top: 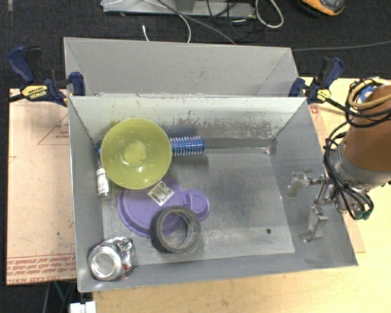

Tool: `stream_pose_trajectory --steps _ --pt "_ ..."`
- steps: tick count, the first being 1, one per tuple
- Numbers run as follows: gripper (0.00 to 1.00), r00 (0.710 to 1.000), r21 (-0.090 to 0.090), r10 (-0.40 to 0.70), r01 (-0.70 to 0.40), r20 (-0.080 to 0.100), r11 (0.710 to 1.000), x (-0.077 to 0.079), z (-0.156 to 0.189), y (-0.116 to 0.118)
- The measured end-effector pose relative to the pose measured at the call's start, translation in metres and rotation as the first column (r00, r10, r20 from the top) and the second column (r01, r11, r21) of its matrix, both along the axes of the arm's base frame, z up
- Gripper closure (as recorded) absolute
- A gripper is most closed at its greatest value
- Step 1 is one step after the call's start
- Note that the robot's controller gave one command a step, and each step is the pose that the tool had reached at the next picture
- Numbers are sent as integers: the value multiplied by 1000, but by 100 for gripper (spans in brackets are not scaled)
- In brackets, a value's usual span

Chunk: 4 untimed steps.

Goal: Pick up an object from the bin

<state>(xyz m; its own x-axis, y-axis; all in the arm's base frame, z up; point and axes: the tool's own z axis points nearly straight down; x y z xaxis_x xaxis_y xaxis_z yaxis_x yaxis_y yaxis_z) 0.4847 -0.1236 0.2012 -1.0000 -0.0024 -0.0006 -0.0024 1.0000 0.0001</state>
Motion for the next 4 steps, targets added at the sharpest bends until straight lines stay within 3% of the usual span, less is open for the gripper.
stream_pose_trajectory --steps 1,2,3,4 --pt "0 1000 0 0 0 1 1000 1 0 0" --pt "0 999 0 -45 45 9 999 74 -121 5" --pt "0 1000 0 -12 12 5 1000 26 -29 19" --pt "0 999 3 -47 47 2 999 62 -124 34"
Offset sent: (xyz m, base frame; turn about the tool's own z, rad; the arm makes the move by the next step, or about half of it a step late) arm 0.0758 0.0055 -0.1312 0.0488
